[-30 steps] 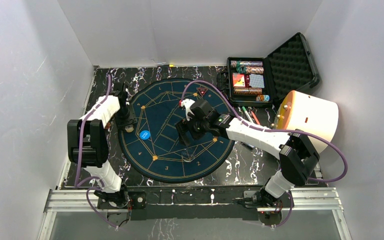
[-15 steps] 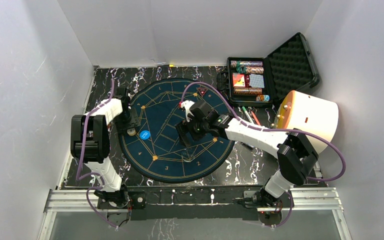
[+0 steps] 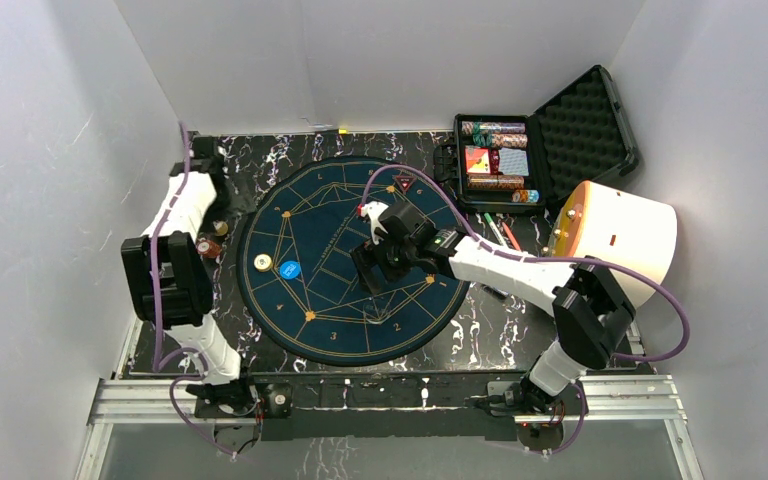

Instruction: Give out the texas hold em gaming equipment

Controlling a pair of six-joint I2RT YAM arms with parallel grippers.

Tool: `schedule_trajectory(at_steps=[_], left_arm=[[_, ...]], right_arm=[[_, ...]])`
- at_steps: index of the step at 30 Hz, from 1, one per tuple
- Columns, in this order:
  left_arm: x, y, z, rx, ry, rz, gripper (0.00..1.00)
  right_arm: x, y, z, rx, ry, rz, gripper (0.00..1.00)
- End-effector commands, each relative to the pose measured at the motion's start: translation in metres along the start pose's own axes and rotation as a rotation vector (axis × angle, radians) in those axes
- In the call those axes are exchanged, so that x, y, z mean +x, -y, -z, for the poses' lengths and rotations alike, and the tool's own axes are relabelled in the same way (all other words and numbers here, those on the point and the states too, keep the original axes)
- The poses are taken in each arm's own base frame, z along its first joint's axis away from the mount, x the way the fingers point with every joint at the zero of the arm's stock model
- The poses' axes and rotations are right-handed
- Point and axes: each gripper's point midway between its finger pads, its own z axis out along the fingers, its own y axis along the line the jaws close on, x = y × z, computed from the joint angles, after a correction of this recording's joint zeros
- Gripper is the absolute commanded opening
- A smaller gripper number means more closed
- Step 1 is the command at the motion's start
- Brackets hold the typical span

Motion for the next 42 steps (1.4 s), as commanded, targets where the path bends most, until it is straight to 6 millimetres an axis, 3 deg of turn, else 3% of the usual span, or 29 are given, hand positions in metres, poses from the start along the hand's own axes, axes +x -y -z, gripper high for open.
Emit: schedule_trajectory(at_steps=[1,6,15,19,28,42], left_arm=[[-0.047,-0.028,-0.002,-0.034,0.065,0.05,0.79],[-0.07,-0.041,-0.023,-0.052,0.065,0.064,0.78],[-0.064,-0.053,-0.047,-0.046,0.001,0.063,0.75],[-0.065,-0.055,-0.056,-0.038,-0.009,0.075,0.68],[-0.065,-0.052,-0.069,-0.018,-0.021,0.085,0.65],[-0.069,-0.049,-0.076,-0.008,-0.032,0.085,0.48]], right_arm=[[-0.008,-0.002,-0.003,-0.011,0.026,0.005,0.98],[-0.006,0.0,-0.005,-0.006,0.02,0.006,0.98],[-0.004,0.001,-0.007,-0.002,0.012,0.007,0.98],[-0.004,0.001,-0.008,-0.005,0.011,0.007,0.98],[-0.003,0.002,-0.008,-0.001,0.008,0.006,0.98],[-0.004,0.002,-0.008,-0.004,0.011,0.005,0.98]])
